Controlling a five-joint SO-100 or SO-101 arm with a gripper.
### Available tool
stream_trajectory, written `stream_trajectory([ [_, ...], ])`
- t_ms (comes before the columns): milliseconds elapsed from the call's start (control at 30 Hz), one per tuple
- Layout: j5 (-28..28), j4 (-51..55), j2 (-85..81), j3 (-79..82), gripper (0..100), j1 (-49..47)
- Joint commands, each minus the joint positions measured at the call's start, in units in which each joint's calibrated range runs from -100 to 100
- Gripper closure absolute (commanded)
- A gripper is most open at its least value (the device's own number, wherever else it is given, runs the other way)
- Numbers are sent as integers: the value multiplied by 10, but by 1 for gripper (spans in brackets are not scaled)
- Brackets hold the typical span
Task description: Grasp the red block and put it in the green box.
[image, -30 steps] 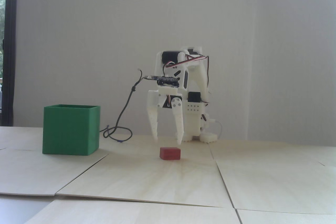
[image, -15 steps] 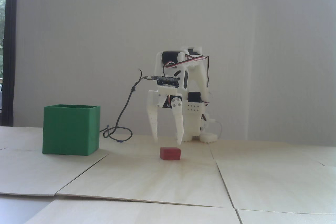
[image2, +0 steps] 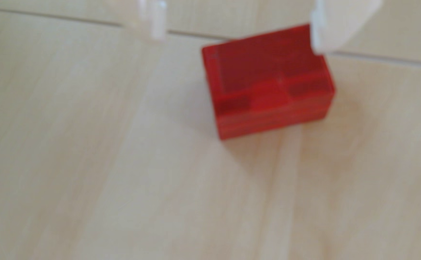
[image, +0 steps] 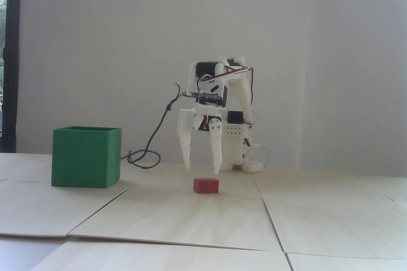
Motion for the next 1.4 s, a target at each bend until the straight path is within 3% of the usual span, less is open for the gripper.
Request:
stream_trajectory([
  [0,17,3,-14,-25,79,-9],
  [1367,21,-4,-1,-27,79,-10],
])
